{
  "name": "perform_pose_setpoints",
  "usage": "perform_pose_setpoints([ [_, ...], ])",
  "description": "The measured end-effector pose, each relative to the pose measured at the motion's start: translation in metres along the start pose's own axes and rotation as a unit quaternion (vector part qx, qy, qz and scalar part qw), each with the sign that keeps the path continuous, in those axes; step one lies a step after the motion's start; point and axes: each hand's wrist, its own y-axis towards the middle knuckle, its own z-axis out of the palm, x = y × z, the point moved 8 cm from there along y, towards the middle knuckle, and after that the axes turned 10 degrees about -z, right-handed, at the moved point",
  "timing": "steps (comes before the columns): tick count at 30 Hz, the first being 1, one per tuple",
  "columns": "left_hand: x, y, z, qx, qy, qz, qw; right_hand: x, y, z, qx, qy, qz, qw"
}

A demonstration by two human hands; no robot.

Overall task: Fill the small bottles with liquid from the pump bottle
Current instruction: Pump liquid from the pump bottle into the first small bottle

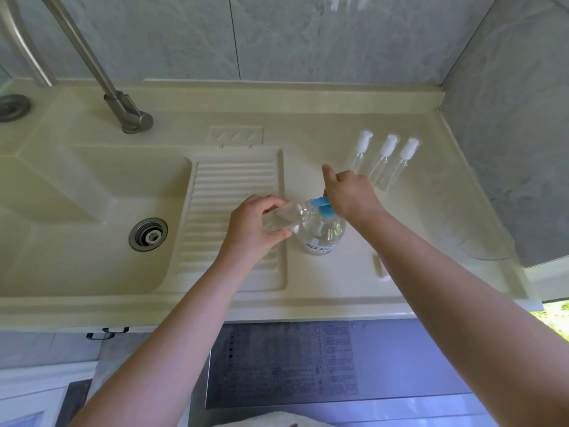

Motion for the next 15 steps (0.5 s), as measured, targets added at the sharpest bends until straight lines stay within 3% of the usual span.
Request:
perform_pose_setpoints([
  [8,0.001,-0.005,0.003,0.017,-0.016,-0.011,1.0,-0.009,0.003,0.004,-0.012,0.049,0.049,0.998],
  [15,0.003,-0.006,0.005,0.015,-0.014,-0.019,1.0,-0.008,0.003,0.003,-0.008,0.043,0.03,0.999],
])
